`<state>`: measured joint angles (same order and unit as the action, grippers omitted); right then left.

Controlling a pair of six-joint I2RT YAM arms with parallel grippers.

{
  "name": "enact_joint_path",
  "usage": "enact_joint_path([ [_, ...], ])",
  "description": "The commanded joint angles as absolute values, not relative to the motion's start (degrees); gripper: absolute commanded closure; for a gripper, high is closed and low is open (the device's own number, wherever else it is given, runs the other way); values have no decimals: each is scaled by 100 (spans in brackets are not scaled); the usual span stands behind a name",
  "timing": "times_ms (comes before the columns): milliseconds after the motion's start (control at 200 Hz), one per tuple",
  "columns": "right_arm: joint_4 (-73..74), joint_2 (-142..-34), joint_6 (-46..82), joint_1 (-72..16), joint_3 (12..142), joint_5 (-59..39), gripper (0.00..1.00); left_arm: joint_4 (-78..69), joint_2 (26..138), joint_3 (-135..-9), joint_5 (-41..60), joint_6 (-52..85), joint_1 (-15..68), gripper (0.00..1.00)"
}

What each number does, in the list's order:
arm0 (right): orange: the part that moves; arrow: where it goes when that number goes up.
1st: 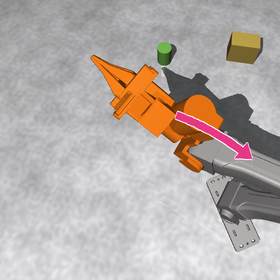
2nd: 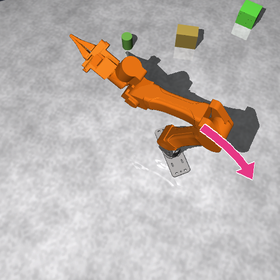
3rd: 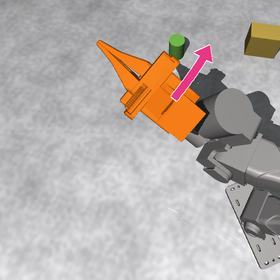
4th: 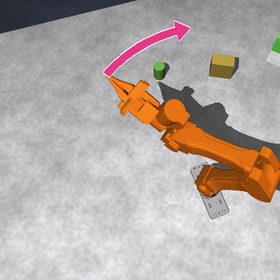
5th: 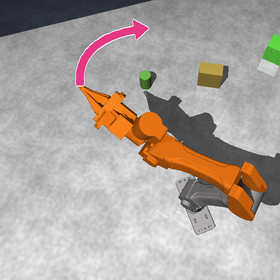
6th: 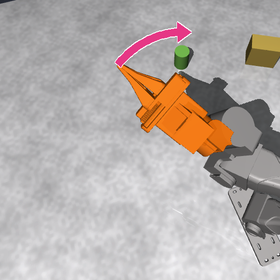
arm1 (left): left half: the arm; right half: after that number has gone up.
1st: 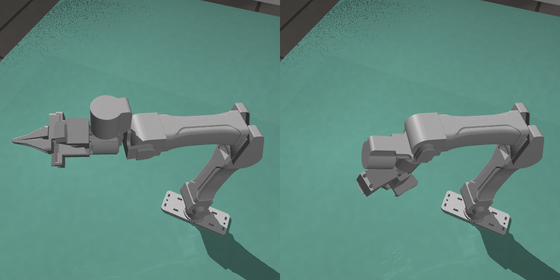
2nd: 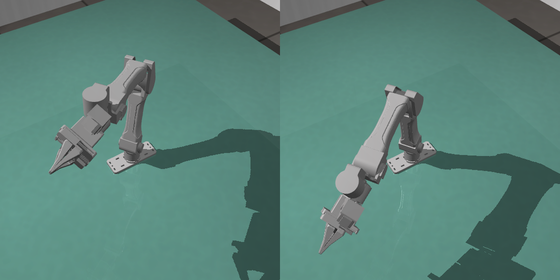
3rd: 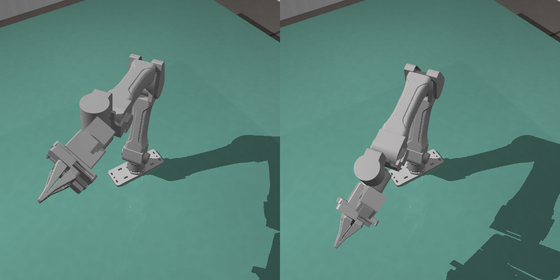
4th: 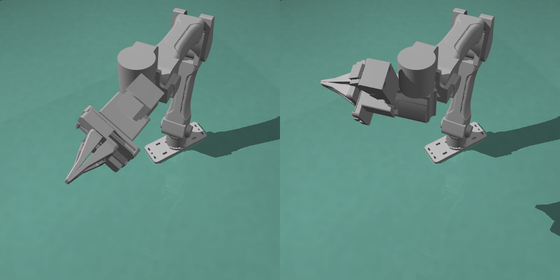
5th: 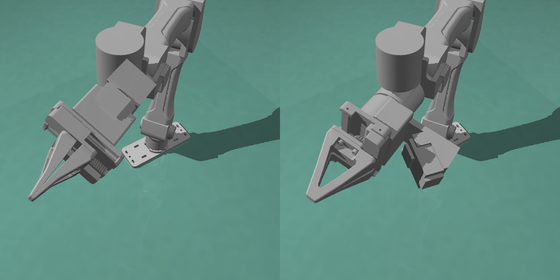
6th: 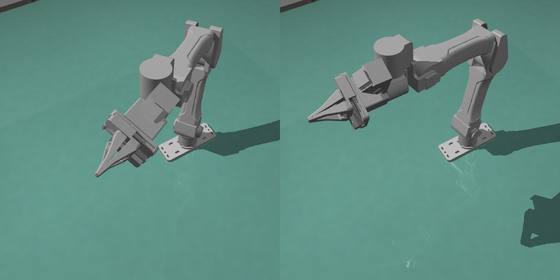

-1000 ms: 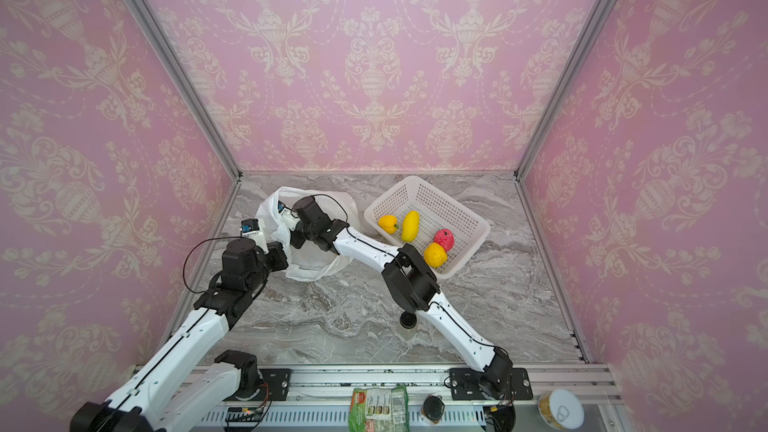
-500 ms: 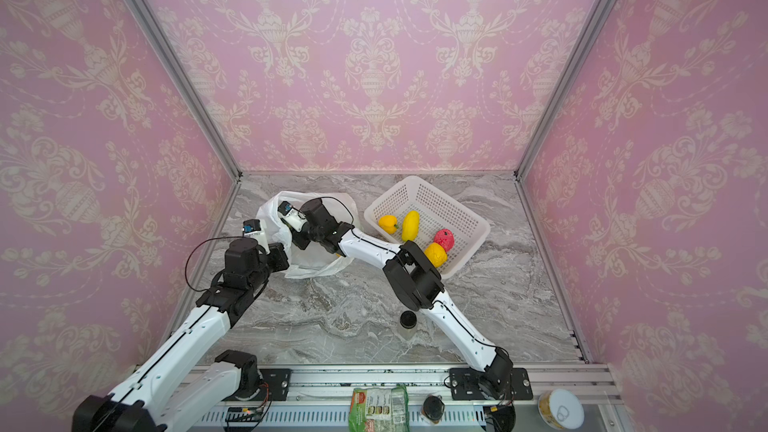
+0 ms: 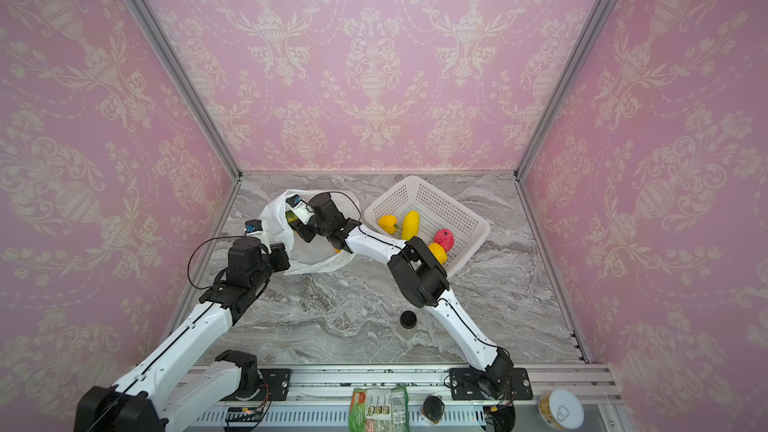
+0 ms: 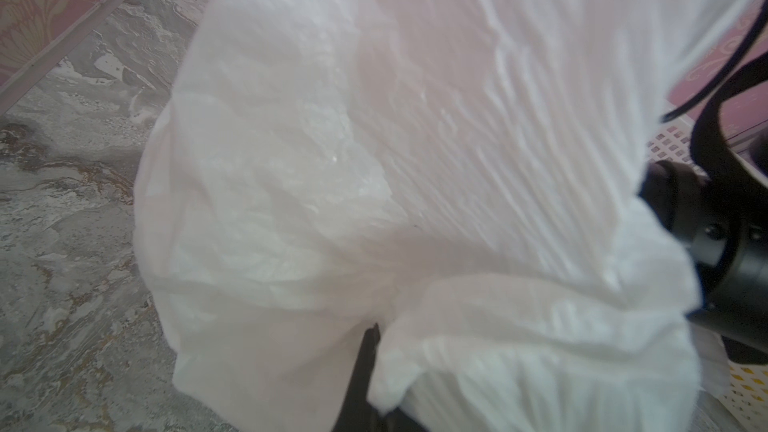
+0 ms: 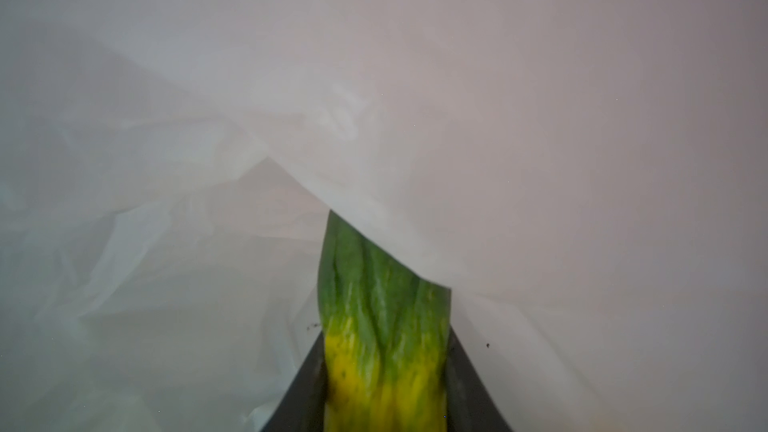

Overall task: Untie the knot of the plastic bag and take out the fruit
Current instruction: 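Lift the papaya up out of the bag mouth with the right gripper, then carry the papaya over the basket and open the right gripper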

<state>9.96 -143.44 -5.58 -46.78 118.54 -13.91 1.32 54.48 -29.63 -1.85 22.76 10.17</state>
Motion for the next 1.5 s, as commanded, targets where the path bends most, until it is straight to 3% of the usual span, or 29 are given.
enact_joint_path([
  [0,1011,-14177,-574,-4705,12053,-1309,88,160,5383,-3041,-261,2226,967,100],
  [325,812,-14314,-621,-4720,12291,-1301,88,158,5320,-3010,-239,2237,967,100],
  [590,1247,-13602,-451,-4719,11445,-1326,90,154,5348,-3033,-262,2224,969,100],
  [1171,2148,-9735,-73,-4969,6468,-1460,93,242,5772,-3133,-686,2241,967,100],
  [1491,2507,-8531,104,-4997,5247,-1213,94,298,5544,-2982,-569,2329,972,100],
])
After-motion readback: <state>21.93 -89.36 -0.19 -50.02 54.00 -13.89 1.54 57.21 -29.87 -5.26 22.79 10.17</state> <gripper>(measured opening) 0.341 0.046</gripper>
